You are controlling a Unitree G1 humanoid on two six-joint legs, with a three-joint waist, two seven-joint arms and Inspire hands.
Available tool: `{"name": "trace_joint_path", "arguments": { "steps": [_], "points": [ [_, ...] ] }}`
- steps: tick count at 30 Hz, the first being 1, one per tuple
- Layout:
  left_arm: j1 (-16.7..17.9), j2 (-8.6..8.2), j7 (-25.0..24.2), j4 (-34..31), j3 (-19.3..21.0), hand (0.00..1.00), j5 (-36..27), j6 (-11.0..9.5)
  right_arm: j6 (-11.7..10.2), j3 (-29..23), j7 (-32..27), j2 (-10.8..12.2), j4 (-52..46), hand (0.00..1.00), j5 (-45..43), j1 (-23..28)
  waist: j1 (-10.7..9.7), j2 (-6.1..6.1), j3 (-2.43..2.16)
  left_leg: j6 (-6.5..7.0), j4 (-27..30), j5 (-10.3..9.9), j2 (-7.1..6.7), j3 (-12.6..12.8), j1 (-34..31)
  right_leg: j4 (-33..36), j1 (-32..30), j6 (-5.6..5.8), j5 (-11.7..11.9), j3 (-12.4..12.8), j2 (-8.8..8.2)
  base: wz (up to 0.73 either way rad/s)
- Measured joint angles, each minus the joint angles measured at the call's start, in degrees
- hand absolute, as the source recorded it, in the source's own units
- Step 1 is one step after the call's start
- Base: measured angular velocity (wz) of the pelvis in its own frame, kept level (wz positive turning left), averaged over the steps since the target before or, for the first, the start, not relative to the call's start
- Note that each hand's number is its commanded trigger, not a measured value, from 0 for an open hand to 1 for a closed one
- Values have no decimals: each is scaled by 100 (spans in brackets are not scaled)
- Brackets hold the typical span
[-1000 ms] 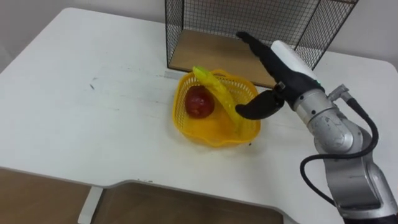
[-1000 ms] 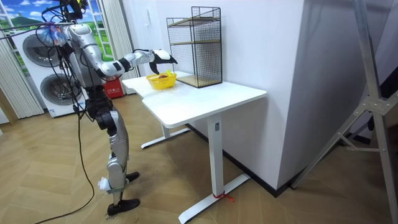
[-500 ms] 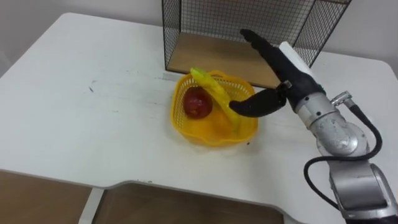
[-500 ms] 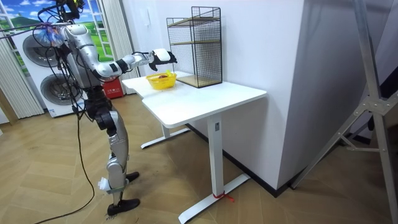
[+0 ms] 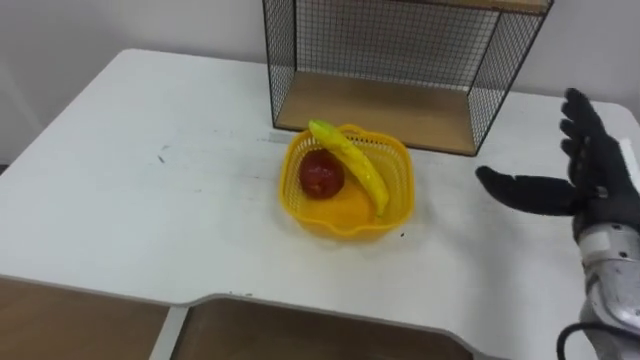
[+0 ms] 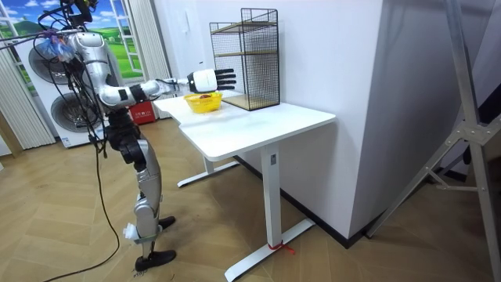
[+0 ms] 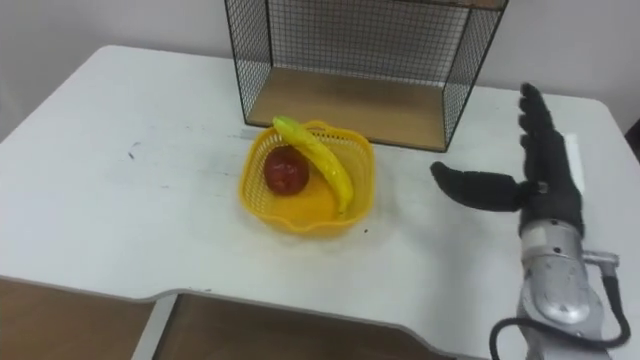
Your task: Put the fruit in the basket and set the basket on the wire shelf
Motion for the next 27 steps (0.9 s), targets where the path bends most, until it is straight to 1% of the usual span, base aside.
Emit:
{"name": "trace_joint_path", "arguments": {
  "steps": [2, 3, 4, 5, 6, 7, 8, 9, 10, 11, 12, 13, 14, 15, 16, 18, 21, 22, 23, 24, 26, 27],
  "points": [
    [68, -111, 610, -813, 97, 0, 96, -115, -110, -141, -285, 17, 12, 0, 2, 225, 14, 12, 2, -10, -43, 20, -6, 19, -23, -9, -52, 9, -18, 19, -6, -5],
    [90, -130, 756, -1012, 112, 0, 203, -123, -138, -185, -346, 21, 12, 0, 1, 266, 27, 11, 2, -11, -53, 31, -10, 38, -41, -13, -85, -1, -33, 43, -12, -13],
    [114, -152, 1036, -1341, 113, 0, 507, -138, -160, -238, -457, 20, 12, 0, 0, 321, 55, -5, -12, -12, -59, 38, -8, 90, -47, -29, -116, -28, -59, 137, -11, -16],
    [187, -152, 1330, -1647, 129, 0, 877, -149, -175, -240, -581, 25, 12, 0, 8, 403, 56, -2, -25, -13, -55, 39, -7, 107, -23, -40, -111, -28, -59, 141, -8, -13],
    [199, -152, 1462, -1840, 151, 0, 1049, -150, -199, -240, -630, 32, 12, 0, 8, 471, 63, 10, -31, -14, -54, 40, -8, 106, -22, -62, -110, -28, -59, 140, -7, -3],
    [204, -151, 1662, -2182, 203, 0, 1324, -158, -214, -234, -671, 53, 16, 0, 10, 556, 69, 5, -45, -17, -55, 42, -10, 100, -20, -84, -91, -29, -58, 134, -2, 0],
    [205, -151, 1836, -2536, 229, 0, 1639, -160, -251, -234, -706, 63, 78, 0, 6, 571, 64, 7, -46, -18, -40, 43, -8, 98, -23, -82, -88, -30, -57, 134, 0, 0],
    [206, -150, 1903, -2715, 229, 0, 1824, -162, -284, -241, -722, 62, 137, 0, 6, 573, 56, 5, -47, -18, -38, 42, -8, 98, -23, -79, -86, -29, -56, 133, -1, 0],
    [215, -140, 2013, -3057, 229, 0, 2087, -168, -288, -250, -763, 61, 171, 0, 55, 607, 60, -14, -56, -18, -41, 42, -10, 98, -21, -69, -83, -29, -56, 132, -2, 0],
    [234, -107, 2117, -3342, 227, 0, 2306, -175, -291, -249, -784, 62, 178, 0, 168, 614, 55, 4, -46, -18, -42, 41, -9, 98, -21, -66, -83, -28, -55, 130, -1, 0],
    [230, -89, 2156, -3462, 227, 0, 2414, -177, -300, -249, -800, 62, 184, 0, 229, 614, 50, 1, -47, -18, -49, 41, -9, 98, -21, -64, -83, -28, -54, 132, 0, 0],
    [220, -79, 2215, -3710, 210, 0, 2652, -179, -319, -247, -840, 63, 185, 0, 284, 615, 33, 22, -41, -19, -47, 40, -13, 76, -28, -67, -79, -26, -52, 111, 2, 9],
    [193, -78, 2239, -3981, 170, 0, 2876, -181, -338, -247, -863, 63, 185, 0, 292, 614, 22, 29, -36, -19, -42, 40, -16, 44, -45, -64, -80, -25, -51, 72, 3, 10],
    [172, -72, 2238, -4103, 145, 0, 2980, -192, -351, -247, -867, 63, 184, 0, 309, 613, 26, 34, -33, -20, -43, 40, -16, 35, -50, -64, -81, -25, -51, 61, 4, 11],
    [138, -63, 2218, -4272, 102, 0, 3110, -245, -387, -239, -860, 63, 185, 0, 313, 613, 28, 55, -24, -21, -46, 40, -17, 19, -56, -65, -81, -25, -51, 45, 6, 5],
    [136, -64, 2082, -4618, 87, 0, 3163, -285, -496, -231, -826, 63, 183, 0, 311, 612, 28, 75, -13, -23, -52, 39, -17, 16, -53, -67, -74, -25, -50, 45, 10, 2],
    [129, -65, 1849, -4903, -1, 0, 3163, -296, -534, -233, -753, 72, 180, 0, 341, 612, -12, 110, 24, -23, -63, 39, -19, 10, -25, -79, -37, -17, -42, 33, 9, 3],
    [126, -65, 1653, -5005, -115, 0, 3163, -301, -541, -232, -684, 78, 180, 0, 396, 611, -36, 122, 38, -22, -61, 39, -33, -26, -9, -94, 6, -16, -41, -8, 5, 10],
    [117, -64, 1414, -5045, -231, 0, 3163, -318, -550, -233, -576, 81, 181, 0, 455, 590, -46, 117, 41, -22, -65, 39, -35, -33, 1, -89, 15, -16, -41, -10, 4, 9],
    [94, -64, 1288, -5045, -272, 0, 3145, -329, -573, -232, -523, 83, 181, 0, 477, 574, -47, 139, 37, -22, -65, 39, -35, -34, 1, -91, 21, -16, -41, -12, 5, 0],
    [-61, -51, 902, -5043, -574, 0, 2826, -397, -731, -214, -380, 82, 232, 0, 786, 483, -54, 156, 76, -22, -47, 40, -35, -37, -7, -92, 20, -16, -41, -9, 6, 0],
    [-85, -50, 810, -5042, -686, 0, 2750, -409, -760, -184, -345, 83, 257, 0, 845, 455, -62, 160, 82, -22, -41, 41, -35, -38, -13, -91, 15, -16, -41, -4, 6, 0]
  ]
}}
